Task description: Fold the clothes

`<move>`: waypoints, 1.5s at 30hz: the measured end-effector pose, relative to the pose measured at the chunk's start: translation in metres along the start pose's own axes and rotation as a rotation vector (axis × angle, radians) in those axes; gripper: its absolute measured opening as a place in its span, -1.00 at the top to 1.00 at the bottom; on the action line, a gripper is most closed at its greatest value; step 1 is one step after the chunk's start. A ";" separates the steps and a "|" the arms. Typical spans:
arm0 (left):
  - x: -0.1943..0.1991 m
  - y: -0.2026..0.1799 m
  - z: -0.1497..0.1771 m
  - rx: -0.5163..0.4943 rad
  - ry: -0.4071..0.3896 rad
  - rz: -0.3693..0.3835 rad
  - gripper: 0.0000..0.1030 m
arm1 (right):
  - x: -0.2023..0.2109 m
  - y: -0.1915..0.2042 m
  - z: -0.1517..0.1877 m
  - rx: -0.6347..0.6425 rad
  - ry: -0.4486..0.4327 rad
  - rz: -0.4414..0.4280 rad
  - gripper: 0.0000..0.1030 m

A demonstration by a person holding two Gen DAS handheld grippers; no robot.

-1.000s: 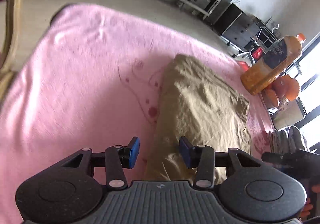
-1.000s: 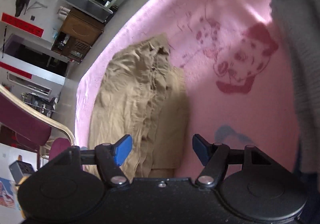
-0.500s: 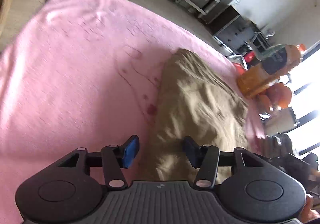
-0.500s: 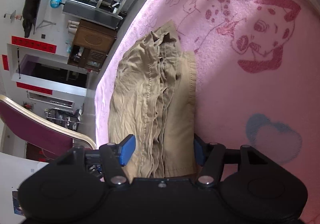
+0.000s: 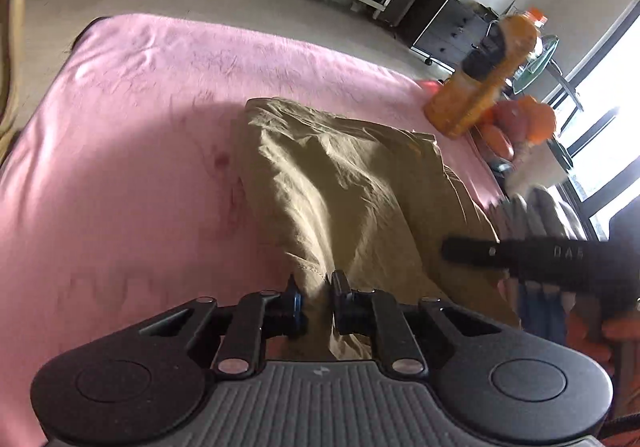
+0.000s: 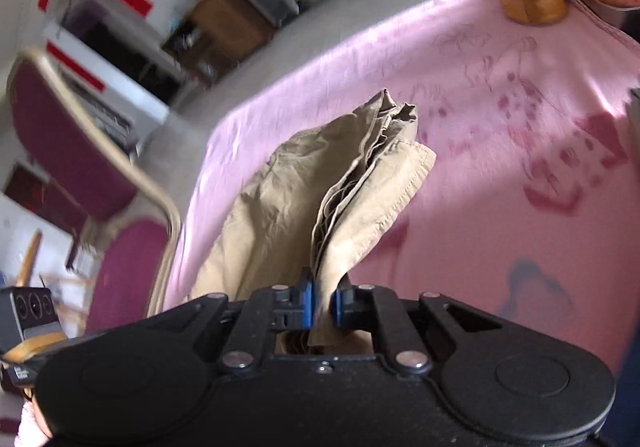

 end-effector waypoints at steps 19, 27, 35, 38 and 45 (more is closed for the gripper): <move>0.052 -0.019 0.067 -0.105 -0.164 0.045 0.64 | 0.090 -0.007 0.071 0.023 -0.094 -0.017 0.59; -0.022 -0.046 0.104 -0.361 -0.002 -0.064 0.77 | -0.001 -0.005 0.103 -0.008 0.132 -0.053 0.83; 0.020 -0.055 0.090 -0.321 -0.101 0.021 0.73 | 0.029 -0.039 0.095 0.089 0.027 0.279 0.87; 0.048 -0.054 0.062 -0.260 -0.199 0.075 0.64 | 0.047 -0.039 0.078 0.056 -0.047 0.273 0.83; -0.007 -0.029 0.025 -0.301 -0.092 -0.057 0.75 | 0.035 -0.008 0.014 0.049 -0.183 0.046 0.82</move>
Point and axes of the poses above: each gripper's, at about its wrist camera, not at the fingertips, and x roughly against the way its jaws point, y to its left, z to its underside, the point moved 9 cm from there along -x, roughly the way its jaws point, and after that the axes turned 6 degrees about x, right-handed, at the moved point
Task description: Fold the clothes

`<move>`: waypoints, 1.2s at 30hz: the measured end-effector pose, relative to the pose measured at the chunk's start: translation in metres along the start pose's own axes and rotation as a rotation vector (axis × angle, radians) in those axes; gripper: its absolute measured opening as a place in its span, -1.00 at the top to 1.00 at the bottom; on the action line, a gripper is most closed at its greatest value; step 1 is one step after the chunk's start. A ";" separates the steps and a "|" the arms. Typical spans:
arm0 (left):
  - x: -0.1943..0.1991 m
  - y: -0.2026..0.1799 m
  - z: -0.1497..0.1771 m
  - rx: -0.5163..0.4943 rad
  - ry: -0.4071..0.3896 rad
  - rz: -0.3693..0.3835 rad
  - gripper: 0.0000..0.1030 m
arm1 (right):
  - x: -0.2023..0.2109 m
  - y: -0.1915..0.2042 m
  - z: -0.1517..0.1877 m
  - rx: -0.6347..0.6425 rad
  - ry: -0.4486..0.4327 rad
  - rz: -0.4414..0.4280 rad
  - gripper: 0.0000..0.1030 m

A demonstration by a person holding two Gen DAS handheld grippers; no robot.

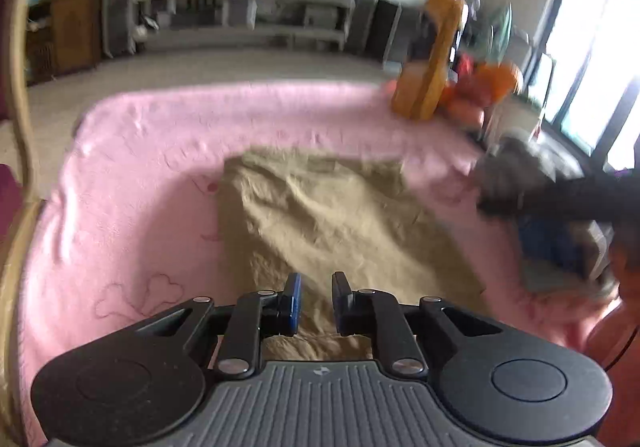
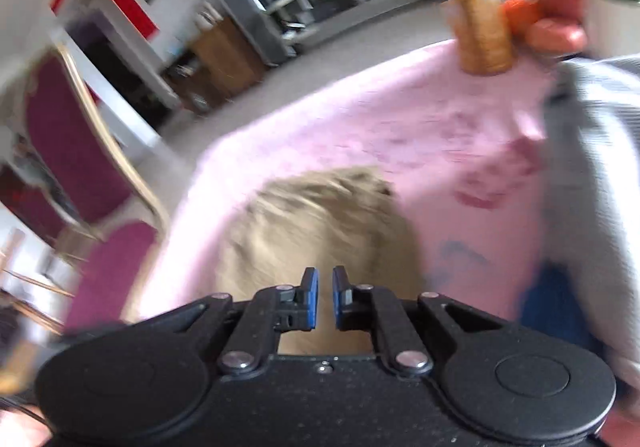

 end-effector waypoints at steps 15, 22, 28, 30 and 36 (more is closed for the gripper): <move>-0.024 -0.008 0.010 -0.017 0.011 0.031 0.76 | -0.110 -0.051 0.005 -0.145 -0.040 0.004 1.00; 0.012 -0.004 -0.034 0.010 -0.178 0.051 0.55 | -0.070 -0.057 -0.031 -0.227 -0.216 0.069 0.82; -0.047 0.030 -0.037 0.072 -0.050 -0.065 0.81 | -0.116 0.006 -0.023 -0.203 -0.058 -0.217 0.80; -0.060 0.027 -0.026 0.057 -0.028 -0.073 0.82 | -0.140 0.018 -0.012 -0.265 0.041 -0.316 0.77; -0.054 0.019 -0.024 0.043 -0.030 -0.057 0.85 | -0.173 -0.018 0.000 -0.300 0.018 -0.221 1.00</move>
Point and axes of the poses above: each gripper's, at about its wrist camera, not at the fingertips, and x roughly against the way its jaws point, y to its left, z to its underside, the point moved 9 cm from there along -x, roughly the way its jaws point, and after that the axes turned 6 degrees about x, right-handed, at the moved point
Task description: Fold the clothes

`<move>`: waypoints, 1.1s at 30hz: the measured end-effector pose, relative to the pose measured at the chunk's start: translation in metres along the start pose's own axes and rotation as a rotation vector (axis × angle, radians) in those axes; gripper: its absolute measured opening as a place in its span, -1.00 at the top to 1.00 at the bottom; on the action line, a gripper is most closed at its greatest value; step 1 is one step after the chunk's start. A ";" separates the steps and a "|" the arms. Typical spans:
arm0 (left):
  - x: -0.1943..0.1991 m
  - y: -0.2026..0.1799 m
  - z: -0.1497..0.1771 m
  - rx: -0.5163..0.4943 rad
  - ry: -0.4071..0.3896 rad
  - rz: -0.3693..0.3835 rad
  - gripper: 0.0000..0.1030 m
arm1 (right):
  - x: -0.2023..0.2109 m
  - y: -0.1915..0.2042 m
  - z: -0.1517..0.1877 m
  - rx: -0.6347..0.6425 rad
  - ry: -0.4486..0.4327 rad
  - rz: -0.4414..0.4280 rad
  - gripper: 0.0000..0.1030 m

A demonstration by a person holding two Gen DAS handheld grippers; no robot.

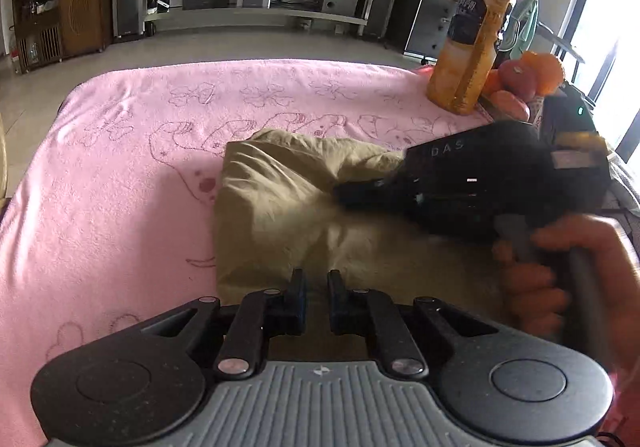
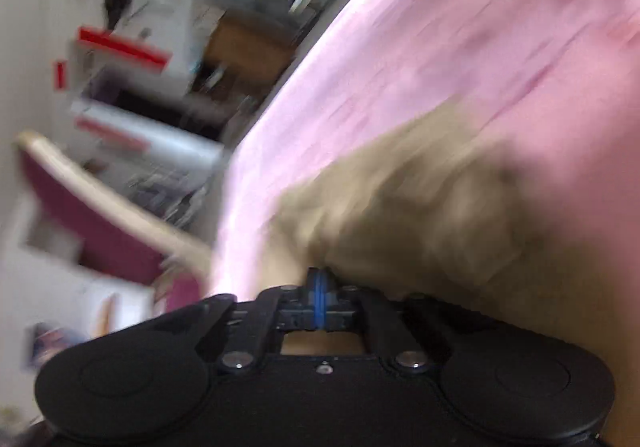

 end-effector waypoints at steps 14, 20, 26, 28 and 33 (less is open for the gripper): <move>0.108 -0.002 -0.014 0.009 -0.160 -0.002 0.63 | 0.159 0.042 -0.019 0.049 -0.222 0.192 0.49; 0.124 -0.006 0.032 0.045 -0.097 0.046 0.64 | 0.197 0.061 0.030 0.072 -0.084 0.097 0.29; 0.089 -0.027 0.067 -0.048 0.002 0.042 0.64 | 0.167 0.042 0.085 0.047 0.009 0.109 0.19; 0.071 -0.034 0.081 -0.104 0.058 0.018 0.73 | 0.157 0.040 0.098 0.066 0.067 0.069 0.52; 0.059 -0.042 0.095 -0.189 0.081 -0.037 0.79 | 0.137 0.031 0.123 0.181 0.223 0.067 0.71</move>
Point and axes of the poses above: each gripper's, at about its wrist camera, not at the fingertips, and x roughly against the way its jaws point, y to its left, z to its underside, the point moved 9 cm from there along -x, roughly the way its jaws point, and after that the axes turned 6 degrees about x, right-handed, at the moved point
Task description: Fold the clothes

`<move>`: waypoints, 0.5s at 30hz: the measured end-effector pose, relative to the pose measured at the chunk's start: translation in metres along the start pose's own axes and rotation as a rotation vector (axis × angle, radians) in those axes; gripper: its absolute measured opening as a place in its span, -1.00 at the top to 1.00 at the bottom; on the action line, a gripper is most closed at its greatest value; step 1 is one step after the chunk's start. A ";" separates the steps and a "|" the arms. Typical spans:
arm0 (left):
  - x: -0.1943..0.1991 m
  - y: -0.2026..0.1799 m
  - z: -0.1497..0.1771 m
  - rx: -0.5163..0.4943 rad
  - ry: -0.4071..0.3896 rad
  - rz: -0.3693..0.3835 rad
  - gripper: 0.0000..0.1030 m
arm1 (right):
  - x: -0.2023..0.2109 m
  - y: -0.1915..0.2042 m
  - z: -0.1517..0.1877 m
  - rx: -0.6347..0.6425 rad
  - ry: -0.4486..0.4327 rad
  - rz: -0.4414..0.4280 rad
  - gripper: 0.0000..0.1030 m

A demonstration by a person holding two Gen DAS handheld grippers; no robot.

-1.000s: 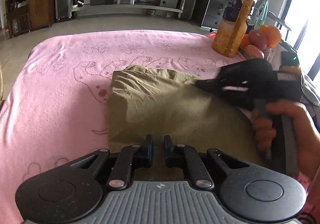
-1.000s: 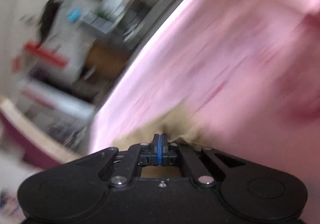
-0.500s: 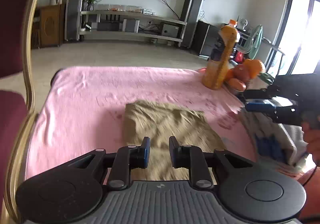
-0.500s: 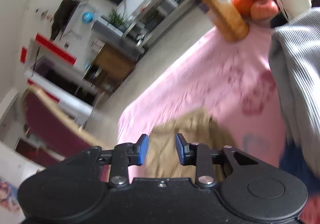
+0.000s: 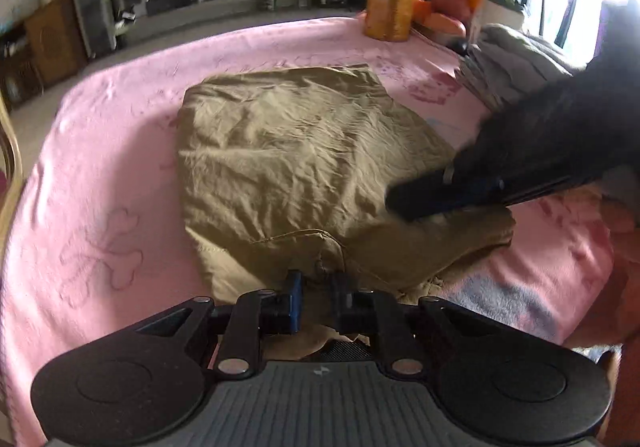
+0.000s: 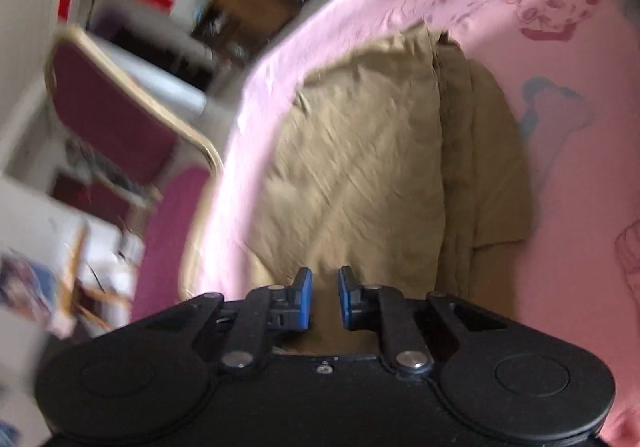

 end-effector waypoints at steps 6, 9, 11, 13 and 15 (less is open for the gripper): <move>0.009 0.006 0.006 0.024 0.051 0.038 0.72 | 0.039 -0.038 0.013 0.025 -0.027 0.186 1.00; 0.032 0.016 -0.005 0.079 0.014 0.076 0.52 | 0.063 -0.040 0.004 0.039 -0.099 0.197 0.73; 0.045 0.028 -0.019 0.145 -0.035 0.105 0.34 | 0.082 -0.029 -0.004 0.032 -0.158 0.130 0.64; 0.052 0.044 -0.030 0.203 -0.074 0.102 0.29 | 0.095 -0.020 -0.013 0.031 -0.198 0.107 0.49; 0.055 0.061 -0.039 0.254 -0.103 0.074 0.19 | 0.101 -0.015 -0.021 0.027 -0.222 0.098 0.21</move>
Point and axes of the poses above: each gripper's, at about its wrist camera, not at the fingertips, and x roughly against the way its jaws point, y to its left, z to its underside, the point moved 9 cm from there along -x, roughly the way its jaws point, and after that the axes turned 6 degrees about x, right-handed, at the moved point
